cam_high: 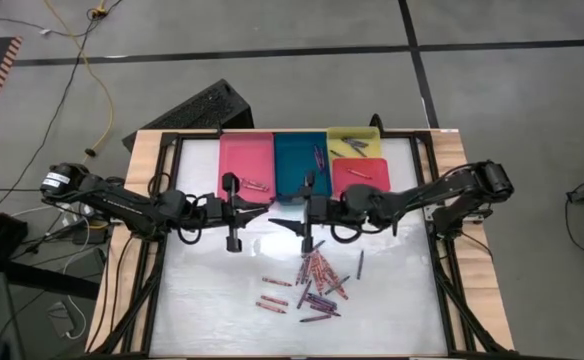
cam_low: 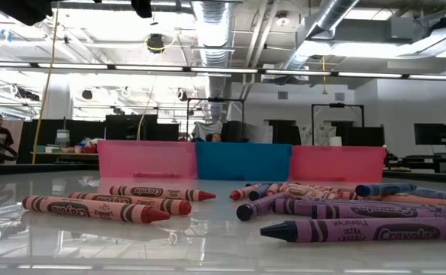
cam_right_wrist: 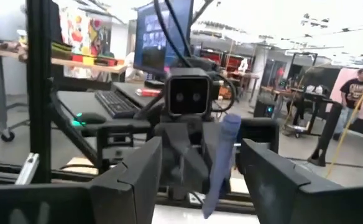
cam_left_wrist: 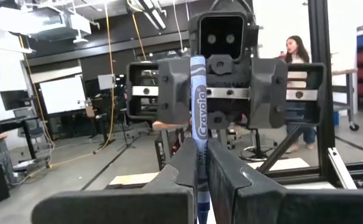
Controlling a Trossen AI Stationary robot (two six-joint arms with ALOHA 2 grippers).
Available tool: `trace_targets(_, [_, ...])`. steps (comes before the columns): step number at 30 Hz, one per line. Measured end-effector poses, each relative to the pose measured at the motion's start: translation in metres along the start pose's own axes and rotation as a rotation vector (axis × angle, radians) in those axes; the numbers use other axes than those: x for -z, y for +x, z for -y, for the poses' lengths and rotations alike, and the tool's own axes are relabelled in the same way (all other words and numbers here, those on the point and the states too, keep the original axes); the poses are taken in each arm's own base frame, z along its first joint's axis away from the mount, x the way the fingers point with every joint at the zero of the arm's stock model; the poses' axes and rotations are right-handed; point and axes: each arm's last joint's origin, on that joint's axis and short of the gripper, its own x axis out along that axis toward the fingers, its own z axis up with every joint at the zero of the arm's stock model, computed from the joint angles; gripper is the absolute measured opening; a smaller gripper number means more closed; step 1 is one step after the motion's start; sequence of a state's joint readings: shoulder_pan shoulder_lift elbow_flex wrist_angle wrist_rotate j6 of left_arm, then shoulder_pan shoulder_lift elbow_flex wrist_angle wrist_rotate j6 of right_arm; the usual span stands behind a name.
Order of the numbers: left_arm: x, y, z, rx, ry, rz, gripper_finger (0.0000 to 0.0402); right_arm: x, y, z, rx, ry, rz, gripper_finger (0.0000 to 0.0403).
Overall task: Sort crayons
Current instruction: Put the blue crayon into the yellow bin
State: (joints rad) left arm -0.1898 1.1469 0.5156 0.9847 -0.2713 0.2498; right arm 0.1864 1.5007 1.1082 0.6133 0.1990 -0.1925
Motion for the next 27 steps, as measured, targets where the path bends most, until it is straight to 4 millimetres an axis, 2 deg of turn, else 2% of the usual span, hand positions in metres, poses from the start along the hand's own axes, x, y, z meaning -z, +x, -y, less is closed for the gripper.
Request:
trace_targets(10, [0.001, 0.000, 0.000, 0.002, 0.005, -0.007, 0.0002, 0.002, 0.016, -0.001, 0.013, -0.028, -0.006, 0.0206])
trace_targets(15, [0.001, 0.000, 0.000, 0.002, 0.010, -0.009, 0.0002, 0.002, 0.016, -0.001, 0.016, -0.029, -0.011, 0.0146])
trace_targets(22, [0.001, 0.000, 0.001, 0.007, 0.010, -0.009, 0.0002, 0.003, 0.016, -0.001, 0.022, -0.028, -0.021, 0.0019])
trace_targets(27, [0.001, 0.000, 0.000, 0.000, 0.000, -0.012, 0.0002, 0.004, 0.016, 0.000, 0.066, -0.009, -0.035, 0.0013])
